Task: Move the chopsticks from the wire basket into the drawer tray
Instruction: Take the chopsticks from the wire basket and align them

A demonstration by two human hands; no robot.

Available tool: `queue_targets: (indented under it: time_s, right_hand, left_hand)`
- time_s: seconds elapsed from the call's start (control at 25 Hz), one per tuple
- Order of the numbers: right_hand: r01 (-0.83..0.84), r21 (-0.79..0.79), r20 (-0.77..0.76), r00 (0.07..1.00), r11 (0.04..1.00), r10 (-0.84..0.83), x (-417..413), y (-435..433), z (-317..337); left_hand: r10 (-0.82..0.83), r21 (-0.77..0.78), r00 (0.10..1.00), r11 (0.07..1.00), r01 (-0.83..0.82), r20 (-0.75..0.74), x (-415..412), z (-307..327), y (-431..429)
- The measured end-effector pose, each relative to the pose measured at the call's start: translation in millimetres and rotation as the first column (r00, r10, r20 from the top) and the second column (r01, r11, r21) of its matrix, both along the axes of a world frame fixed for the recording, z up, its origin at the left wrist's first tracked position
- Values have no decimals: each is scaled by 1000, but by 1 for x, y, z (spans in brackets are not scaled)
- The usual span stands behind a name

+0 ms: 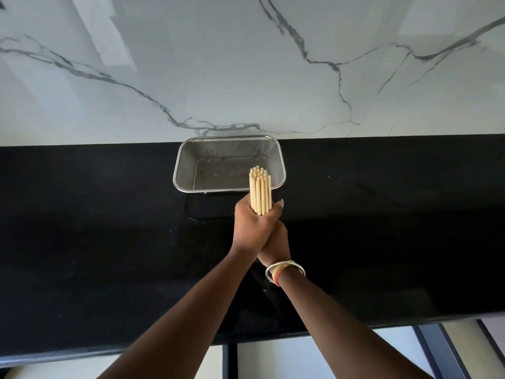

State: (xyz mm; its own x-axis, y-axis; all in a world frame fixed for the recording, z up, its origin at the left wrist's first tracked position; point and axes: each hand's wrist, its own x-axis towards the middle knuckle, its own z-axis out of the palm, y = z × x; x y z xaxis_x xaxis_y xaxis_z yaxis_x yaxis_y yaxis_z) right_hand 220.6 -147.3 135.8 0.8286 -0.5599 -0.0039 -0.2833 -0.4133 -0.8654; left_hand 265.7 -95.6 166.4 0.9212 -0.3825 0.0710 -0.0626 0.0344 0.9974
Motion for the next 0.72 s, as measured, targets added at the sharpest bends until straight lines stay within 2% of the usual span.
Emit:
queue_targets:
  time_s: [0.12, 0.2, 0.28, 0.48, 0.56, 0.64, 0.68, 0.72]
  right_hand:
    - [47, 102, -50, 998, 994, -42, -2, 4, 15]
    - [63, -2, -137, 989, 998, -62, -2, 7, 29]
    - [52, -77, -250, 966, 996, -70, -5, 10, 41]
    - [-112, -102, -439, 897, 988, 56, -32, 31, 59]
    - [-184, 27, -509, 844, 983, 172, -45, 36, 65]
    - [-166, 301, -461, 837, 939, 296, -53, 36, 75]
    - [-96, 500, -376, 871, 861, 315, -57, 36, 79]
    - [-35, 674, -284, 910, 738, 303, -61, 38, 82]
  left_hand:
    - [7, 84, 992, 996, 4, -127, 11, 4, 5]
    - [-33, 128, 969, 990, 67, -244, 5, 5, 16]
    - [-69, 73, 923, 992, 104, -380, -13, 4, 26]
    - [-23, -100, 818, 994, -43, -575, -46, 3, 52]
    - [-20, -124, 759, 989, -80, -651, -55, 9, 64]
    - [-51, -160, 699, 983, -92, -713, -62, 19, 74]
    - [-88, -205, 679, 974, -93, -728, -64, 23, 79]
    - [-121, -249, 665, 963, -101, -737, -67, 26, 84]
